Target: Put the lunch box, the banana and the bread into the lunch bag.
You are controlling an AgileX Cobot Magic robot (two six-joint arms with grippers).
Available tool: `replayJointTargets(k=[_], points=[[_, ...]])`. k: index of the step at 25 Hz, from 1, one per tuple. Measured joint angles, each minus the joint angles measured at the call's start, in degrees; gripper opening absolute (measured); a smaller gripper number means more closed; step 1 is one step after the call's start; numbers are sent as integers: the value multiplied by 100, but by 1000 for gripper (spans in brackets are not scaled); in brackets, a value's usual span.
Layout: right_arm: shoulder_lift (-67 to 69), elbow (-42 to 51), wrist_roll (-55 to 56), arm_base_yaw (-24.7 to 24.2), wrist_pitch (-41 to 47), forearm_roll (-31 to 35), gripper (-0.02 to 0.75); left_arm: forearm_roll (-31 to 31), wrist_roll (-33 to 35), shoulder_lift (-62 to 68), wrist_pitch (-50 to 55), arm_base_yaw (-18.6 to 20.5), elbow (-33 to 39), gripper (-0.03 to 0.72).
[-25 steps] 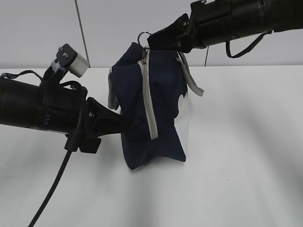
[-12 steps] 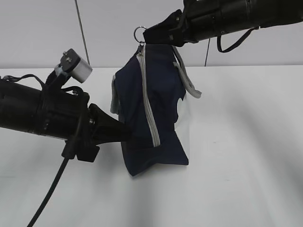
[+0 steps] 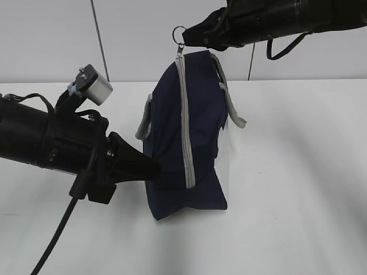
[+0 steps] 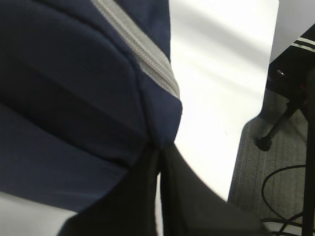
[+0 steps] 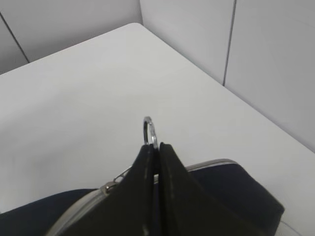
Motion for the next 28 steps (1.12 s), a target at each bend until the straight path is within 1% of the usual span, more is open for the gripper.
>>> replayJointTargets(k=[8,11,24,28], points=[[12,0,-27,0,-545,46,-16,97,-228,0,110,0,-27,-3],[68,-62,-151,0,-692,167,-16,125,-253,0,149,0,-33,-3],[1215,-1341,-193,0,-698,293,-16,476,-493,0,350,0,-39,-3],[1447,-1506,-140,0,-644,342,-16,520,-523,0,358,0,-46,-3]])
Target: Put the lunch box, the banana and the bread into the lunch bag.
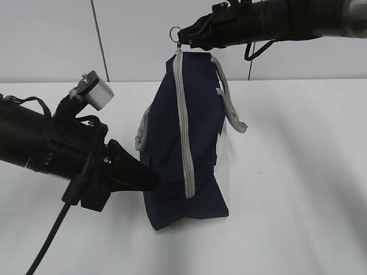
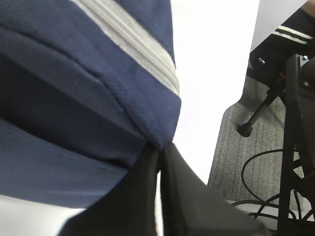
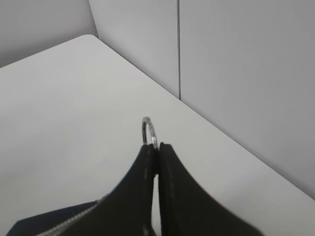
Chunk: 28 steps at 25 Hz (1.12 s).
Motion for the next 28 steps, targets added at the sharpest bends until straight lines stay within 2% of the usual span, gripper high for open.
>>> replayJointTargets(k=[5,13,15,19,21,26,28], points=[[25,-22,22,-66,223,0,-16,39,-37,0,35,0,0,-3],[399,-471,22,-720,2211,-130,-16,241,-208,0,328,0,6,-3],[494,-600,22,-775,2491,-167,-16,146,-213,0,354,-6,18,-3],[554,-691,22,-778,2674,-320,-16,-438,-277,0,344,8,54,2],[557,-691,22,-778,2746,-413,-16,-758,-439,-46,255,104,54,50],[557,-691,22,-791,2843,-498,-16,-1564,-1090,-301,51,733,59,356],[557,-691,22,-791,2844,-498,-16,-2070,-1215,-413,26,1073,59,432]])
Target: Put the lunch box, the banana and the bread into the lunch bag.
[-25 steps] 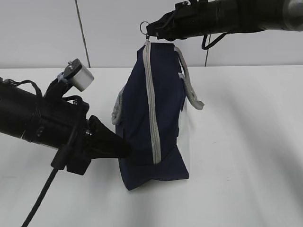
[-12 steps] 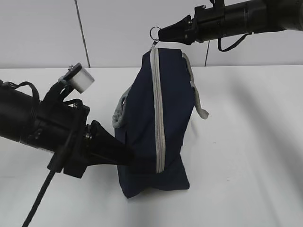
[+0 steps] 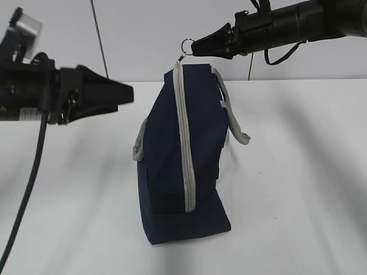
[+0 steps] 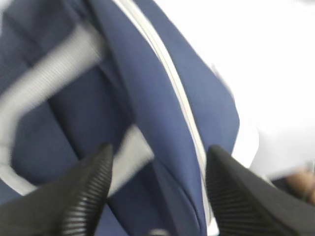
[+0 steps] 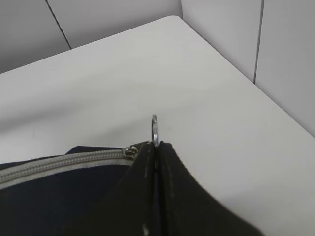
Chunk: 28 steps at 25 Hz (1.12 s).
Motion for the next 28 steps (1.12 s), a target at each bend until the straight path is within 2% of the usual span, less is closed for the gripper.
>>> replayJointTargets(k=[3,6,8,11,14,16,20,28], points=[[0,0,0,0,0,-21,-16,-595,-281,-41,-175,332,-193,471],[0,0,-11,0,0,-21,-16,-623,-1024,128,-673,409,-725,463],[0,0,-11,0,0,-21,-16,-315,-1610,475,-746,409,-1254,435],[0,0,-11,0,-10,-21,-16,610,-2761,1165,-604,398,-2080,398],[0,0,-11,0,-10,-21,-16,1350,-3881,1864,-102,385,-2819,385],[0,0,-11,0,-10,-21,-16,1649,-4344,2219,278,343,-3199,382],[0,0,-11,0,-20,-21,-16,1874,-4751,2602,465,147,-3587,382],[0,0,-11,0,-20,-21,-16,1869,-5129,2754,318,-262,-3971,380]])
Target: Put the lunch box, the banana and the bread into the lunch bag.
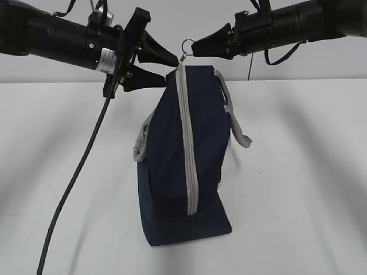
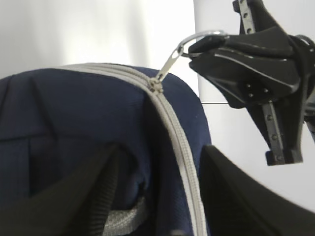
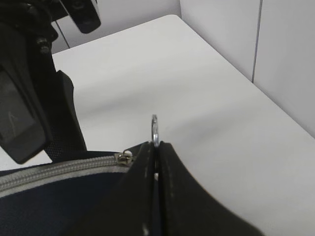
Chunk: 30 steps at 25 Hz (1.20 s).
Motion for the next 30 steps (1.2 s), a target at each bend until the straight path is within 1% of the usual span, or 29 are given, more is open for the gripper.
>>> replayJointTargets(k=[4,9,11,14,16,24,27,28,30], points=[[0,0,0,0,0,0,-16,49,-245,116,-95,-60,-17,375],[0,0,0,0,0,0,-16,-46,-306,139,-408,-60,-17,373],[0,0,0,0,8,0,-16,-86,-317,152,-460,-60,-17,349],[0,0,0,0,8,0,-16,-93,-328,163,-489,-60,-17,281],[0,0,0,0,8,0,-16,-93,-342,163,-502,-60,-17,253],[0,0,0,0,12,0,-16,-93,-403,191,-497,-116,-17,221],[0,0,0,0,12,0,-16,-105,-425,243,-502,-184,-17,179],[0,0,0,0,12,0,-16,-114,-430,246,-502,-191,-17,151],[0,0,0,0,12,0,-16,-127,-430,250,-506,-191,-17,65]])
